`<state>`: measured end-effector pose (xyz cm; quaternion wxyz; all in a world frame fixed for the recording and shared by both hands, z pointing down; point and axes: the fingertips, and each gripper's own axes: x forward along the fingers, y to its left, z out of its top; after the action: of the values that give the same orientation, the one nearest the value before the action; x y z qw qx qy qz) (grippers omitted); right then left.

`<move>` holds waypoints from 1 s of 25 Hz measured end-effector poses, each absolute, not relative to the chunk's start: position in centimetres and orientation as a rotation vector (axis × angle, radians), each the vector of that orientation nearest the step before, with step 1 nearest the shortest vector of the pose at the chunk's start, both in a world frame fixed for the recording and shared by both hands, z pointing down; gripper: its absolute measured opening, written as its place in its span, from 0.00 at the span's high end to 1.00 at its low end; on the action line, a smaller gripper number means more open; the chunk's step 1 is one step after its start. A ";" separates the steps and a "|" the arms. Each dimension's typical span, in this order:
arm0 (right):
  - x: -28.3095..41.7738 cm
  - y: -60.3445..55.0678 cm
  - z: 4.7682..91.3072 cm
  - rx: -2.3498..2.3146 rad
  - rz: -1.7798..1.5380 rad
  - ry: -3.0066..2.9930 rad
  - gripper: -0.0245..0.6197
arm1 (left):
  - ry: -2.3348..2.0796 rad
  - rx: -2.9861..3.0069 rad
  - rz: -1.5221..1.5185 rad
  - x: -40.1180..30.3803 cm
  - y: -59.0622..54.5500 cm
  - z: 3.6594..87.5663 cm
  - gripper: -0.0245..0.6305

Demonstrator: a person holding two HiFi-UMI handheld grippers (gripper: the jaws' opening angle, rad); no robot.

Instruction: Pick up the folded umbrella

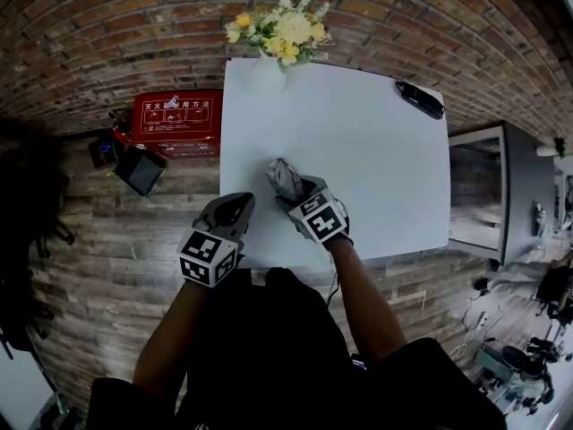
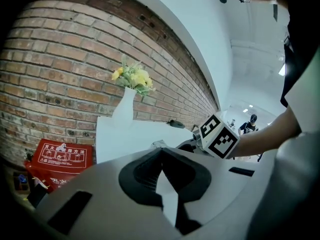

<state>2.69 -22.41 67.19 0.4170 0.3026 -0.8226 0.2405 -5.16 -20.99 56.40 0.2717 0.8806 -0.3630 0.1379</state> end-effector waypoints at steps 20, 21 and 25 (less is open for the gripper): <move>6.6 -21.0 56.2 0.983 0.573 -2.298 0.52 | -1.008 2.491 0.316 -2.6 -20.1 50.8 0.94; 6.8 -20.8 55.8 0.991 0.566 -2.309 0.52 | -1.013 2.497 0.312 -2.4 -20.0 50.4 0.94; 7.5 -20.3 53.8 1.041 0.560 -2.374 0.52 | -1.031 2.519 0.278 -2.2 -19.7 48.6 0.94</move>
<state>7.49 -20.26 53.76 0.2423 0.3807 -0.8685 0.2049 -2.22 -19.70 48.57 0.2011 0.9018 -0.3692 0.0997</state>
